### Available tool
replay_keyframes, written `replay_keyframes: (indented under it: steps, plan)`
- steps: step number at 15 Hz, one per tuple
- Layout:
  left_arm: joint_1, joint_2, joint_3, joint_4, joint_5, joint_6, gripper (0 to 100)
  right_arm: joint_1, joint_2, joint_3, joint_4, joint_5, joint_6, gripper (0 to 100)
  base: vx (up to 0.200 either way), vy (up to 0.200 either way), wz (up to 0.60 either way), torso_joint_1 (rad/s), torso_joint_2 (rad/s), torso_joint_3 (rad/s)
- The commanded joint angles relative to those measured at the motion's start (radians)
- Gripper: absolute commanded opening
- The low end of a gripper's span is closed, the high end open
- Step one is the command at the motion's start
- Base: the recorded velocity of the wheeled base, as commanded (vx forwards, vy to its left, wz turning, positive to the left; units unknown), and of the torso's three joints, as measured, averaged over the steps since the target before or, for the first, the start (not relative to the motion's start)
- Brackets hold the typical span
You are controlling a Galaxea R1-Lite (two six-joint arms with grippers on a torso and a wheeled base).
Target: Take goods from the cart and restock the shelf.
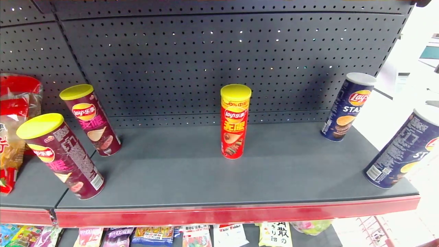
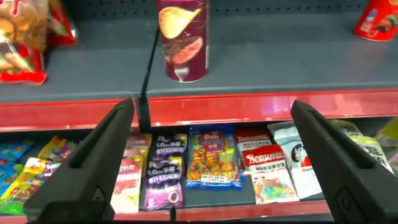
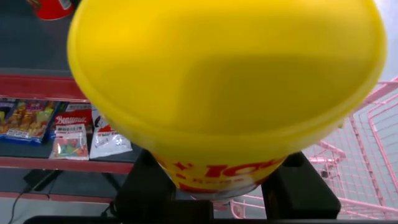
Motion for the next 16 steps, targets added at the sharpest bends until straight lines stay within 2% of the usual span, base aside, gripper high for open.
replay_keyframes:
  steps: [1,2,3,4,5,6,7,8,9,10,11,12,13,14,16]
  plan:
    - [-0.001,0.015,-0.001,0.001,0.001,0.003,100,-0.002,-0.017,0.0,-0.001,0.03,-0.015,0,0.0,0.0,0.0,0.0,0.0,0.0]
    - [-0.004,0.024,-0.001,-0.001,-0.009,0.029,100,-0.002,-0.026,0.002,0.0,0.05,-0.017,0,0.0,0.0,0.0,0.0,0.0,0.0]
    - [-0.007,0.025,-0.003,0.001,-0.038,0.077,100,0.001,-0.039,0.015,0.0,0.101,-0.017,0,0.0,0.0,0.0,0.0,0.0,0.0]
    - [-0.008,0.033,-0.036,-0.001,-0.108,0.077,100,0.006,-0.072,0.043,0.0,0.202,-0.017,0,0.0,0.0,0.0,0.0,0.0,0.0]
    - [-0.01,0.036,-0.044,-0.001,-0.116,0.074,100,0.006,-0.076,0.046,0.0,0.208,-0.017,0,0.0,0.0,0.0,0.0,0.0,0.0]
    - [-0.018,0.4,-0.409,-0.002,-0.277,0.001,100,0.004,-0.154,0.097,0.008,0.274,-0.017,0,0.0,0.0,0.0,0.0,0.0,0.0]
    - [-0.044,0.516,-0.532,-0.004,-0.351,-0.006,100,0.004,-0.166,0.12,0.008,0.274,-0.017,0,0.0,0.0,0.0,0.0,0.0,0.0]
    - [-0.094,0.619,-0.598,-0.007,-0.469,0.005,100,0.004,-0.175,0.132,0.008,0.272,-0.021,0,0.0,0.0,0.0,0.0,0.0,0.0]
    - [-0.111,0.647,-0.612,-0.005,-0.504,0.015,100,0.004,-0.177,0.134,0.008,0.272,-0.023,0,0.0,0.0,0.0,0.0,0.0,0.0]
    - [-0.162,0.818,-0.625,-0.01,-0.564,0.135,100,0.004,-0.192,0.141,0.008,0.272,-0.023,0,0.0,0.0,0.0,0.0,0.0,0.0]
    - [-0.183,0.947,-0.645,-0.05,-0.57,0.212,100,0.004,-0.197,0.143,0.011,0.269,-0.023,0,0.0,0.0,0.0,0.0,0.0,0.0]
    - [-0.237,1.056,-0.659,-0.125,-0.57,0.227,100,0.006,-0.198,0.146,0.009,0.266,-0.023,0,0.0,0.0,0.0,0.0,0.0,0.0]
    - [-0.309,1.15,-0.676,-0.194,-0.562,0.219,100,0.004,-0.197,0.149,0.008,0.266,-0.023,0,0.0,0.0,0.0,0.0,0.0,0.0]
    - [-0.335,1.231,-0.691,-0.245,-0.562,0.207,100,0.004,-0.198,0.149,0.008,0.265,-0.023,0,0.0,0.0,0.0,0.0,0.0,0.0]
    - [-0.374,1.385,-0.75,-0.309,-0.562,0.207,100,0.004,-0.197,0.15,0.008,0.265,-0.024,0,0.0,0.0,0.0,0.0,0.0,0.0]
